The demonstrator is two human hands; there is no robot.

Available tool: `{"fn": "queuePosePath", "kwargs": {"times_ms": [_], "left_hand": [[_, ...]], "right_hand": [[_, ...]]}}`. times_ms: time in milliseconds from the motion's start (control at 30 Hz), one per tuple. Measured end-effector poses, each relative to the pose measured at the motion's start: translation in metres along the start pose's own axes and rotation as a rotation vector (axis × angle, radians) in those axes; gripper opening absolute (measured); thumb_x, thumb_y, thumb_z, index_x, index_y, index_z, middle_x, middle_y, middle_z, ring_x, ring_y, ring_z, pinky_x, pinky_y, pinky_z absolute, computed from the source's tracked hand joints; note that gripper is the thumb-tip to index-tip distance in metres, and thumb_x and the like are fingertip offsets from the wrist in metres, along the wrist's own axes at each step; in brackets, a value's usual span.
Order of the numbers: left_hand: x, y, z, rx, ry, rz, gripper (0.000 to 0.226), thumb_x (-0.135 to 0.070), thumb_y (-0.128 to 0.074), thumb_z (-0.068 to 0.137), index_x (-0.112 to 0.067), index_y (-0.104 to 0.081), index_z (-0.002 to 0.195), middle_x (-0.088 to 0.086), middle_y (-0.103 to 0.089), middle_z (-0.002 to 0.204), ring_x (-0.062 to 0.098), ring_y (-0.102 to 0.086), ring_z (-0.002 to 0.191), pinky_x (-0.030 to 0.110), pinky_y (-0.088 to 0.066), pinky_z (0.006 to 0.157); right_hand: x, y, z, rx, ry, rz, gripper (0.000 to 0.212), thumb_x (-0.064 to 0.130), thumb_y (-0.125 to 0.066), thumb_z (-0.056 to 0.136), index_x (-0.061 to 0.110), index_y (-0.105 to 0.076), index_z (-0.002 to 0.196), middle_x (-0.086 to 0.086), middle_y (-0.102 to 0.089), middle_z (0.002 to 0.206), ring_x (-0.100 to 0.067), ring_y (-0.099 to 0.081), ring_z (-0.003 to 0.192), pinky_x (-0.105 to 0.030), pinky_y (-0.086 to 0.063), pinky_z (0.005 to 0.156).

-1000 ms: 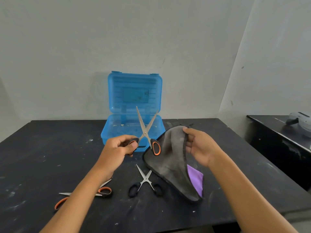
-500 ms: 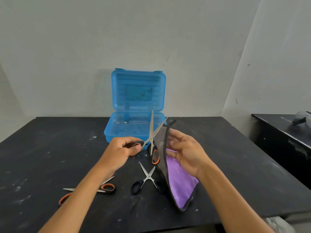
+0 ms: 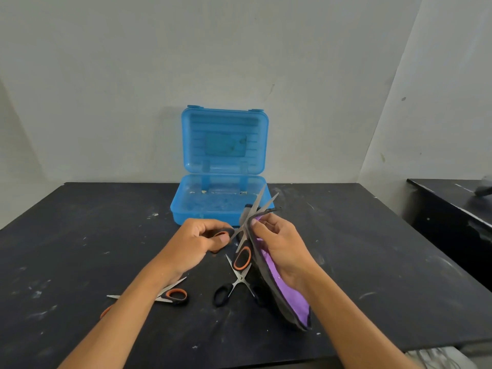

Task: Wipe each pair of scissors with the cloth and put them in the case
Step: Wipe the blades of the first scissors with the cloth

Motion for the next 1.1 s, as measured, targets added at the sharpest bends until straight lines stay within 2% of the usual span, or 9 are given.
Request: {"fn": "queuePosePath", "kwargs": {"times_ms": [100,200,333,433,533,633,733,900,1100], "left_hand": [[0.004,-0.001,-0.001,-0.011,0.01,-0.096,0.018,-0.007,-0.06,0.098,-0.018,-0.073,0.106,-0.002,-0.072,0.085,0.012,-0.07,0.079,0.025,-0.057,0.076],[0.011,-0.001,-0.001,-0.102,0.039,-0.334,0.017,-0.006,-0.054,0.101,-0.012,-0.066,0.111,0.004,-0.067,0.1,0.019,-0.073,0.079,0.031,-0.061,0.073],[0.016,-0.007,0.0,-0.205,-0.013,-0.251,0.019,-0.013,-0.045,0.106,-0.024,-0.059,0.111,0.006,-0.059,0.116,0.02,-0.075,0.071,0.027,-0.061,0.065],[0.016,-0.013,0.003,-0.228,-0.087,-0.205,0.017,-0.022,-0.046,0.106,-0.033,-0.058,0.108,0.003,-0.058,0.116,0.022,-0.074,0.068,0.029,-0.061,0.065],[0.014,-0.009,0.007,-0.295,-0.136,-0.149,0.012,-0.03,-0.05,0.102,-0.03,-0.059,0.11,-0.003,-0.067,0.111,0.02,-0.074,0.073,0.028,-0.06,0.068],[0.013,-0.003,0.012,-0.379,-0.149,-0.13,0.016,-0.02,-0.048,0.105,-0.028,-0.06,0.111,-0.004,-0.07,0.105,0.018,-0.072,0.073,0.03,-0.059,0.071],[0.009,-0.008,0.014,-0.378,-0.142,-0.208,0.022,-0.012,-0.039,0.107,-0.026,-0.055,0.11,0.003,-0.064,0.11,0.023,-0.076,0.07,0.026,-0.06,0.065],[0.005,-0.01,0.011,-0.322,-0.127,-0.24,0.024,-0.013,-0.034,0.108,-0.029,-0.052,0.111,0.005,-0.056,0.118,0.027,-0.077,0.071,0.027,-0.062,0.063],[0.003,-0.009,0.005,-0.293,-0.126,-0.268,0.022,-0.015,-0.038,0.108,-0.028,-0.055,0.112,-0.003,-0.062,0.112,0.029,-0.077,0.072,0.03,-0.062,0.065]], "right_hand": [[-0.001,-0.002,0.002,-0.005,-0.006,0.036,0.017,0.015,-0.065,0.104,0.004,-0.075,0.111,-0.015,-0.082,0.101,-0.024,-0.077,0.088,-0.033,-0.064,0.085],[-0.002,-0.002,0.002,-0.005,-0.01,0.078,0.017,0.015,-0.064,0.104,0.005,-0.076,0.11,-0.013,-0.082,0.101,-0.024,-0.078,0.089,-0.033,-0.065,0.085],[-0.007,-0.002,0.004,-0.041,0.001,0.037,0.013,0.019,-0.066,0.103,0.013,-0.077,0.102,-0.008,-0.083,0.096,-0.019,-0.079,0.084,-0.034,-0.066,0.081],[-0.003,-0.002,0.008,-0.085,0.058,-0.035,0.012,0.017,-0.07,0.1,0.019,-0.079,0.092,-0.006,-0.083,0.092,-0.013,-0.076,0.079,-0.032,-0.063,0.081],[0.002,0.0,0.012,-0.104,0.084,-0.072,0.009,0.016,-0.072,0.099,0.018,-0.08,0.096,-0.002,-0.084,0.093,-0.019,-0.079,0.088,-0.035,-0.064,0.088],[0.005,0.004,0.018,-0.145,0.082,-0.074,0.009,0.018,-0.07,0.1,0.019,-0.079,0.097,0.001,-0.084,0.094,-0.022,-0.079,0.093,-0.03,-0.065,0.084],[0.007,0.007,0.02,-0.165,0.079,-0.069,0.008,0.02,-0.069,0.101,0.019,-0.077,0.099,0.0,-0.083,0.094,-0.019,-0.08,0.09,-0.025,-0.064,0.077],[0.009,0.002,0.019,-0.074,0.104,-0.163,0.013,0.025,-0.071,0.099,0.017,-0.079,0.106,-0.005,-0.083,0.092,-0.025,-0.08,0.088,-0.036,-0.067,0.077],[0.01,0.004,0.015,-0.114,0.094,-0.219,0.019,0.03,-0.069,0.101,0.016,-0.08,0.094,-0.01,-0.081,0.083,-0.035,-0.078,0.081,-0.044,-0.066,0.073]]}}
Point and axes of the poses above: each hand's wrist, its own z-axis towards the middle knuckle, its own y-axis out of the back of the hand, x = y × z, the point moved 8 cm from there along z, towards the middle knuckle
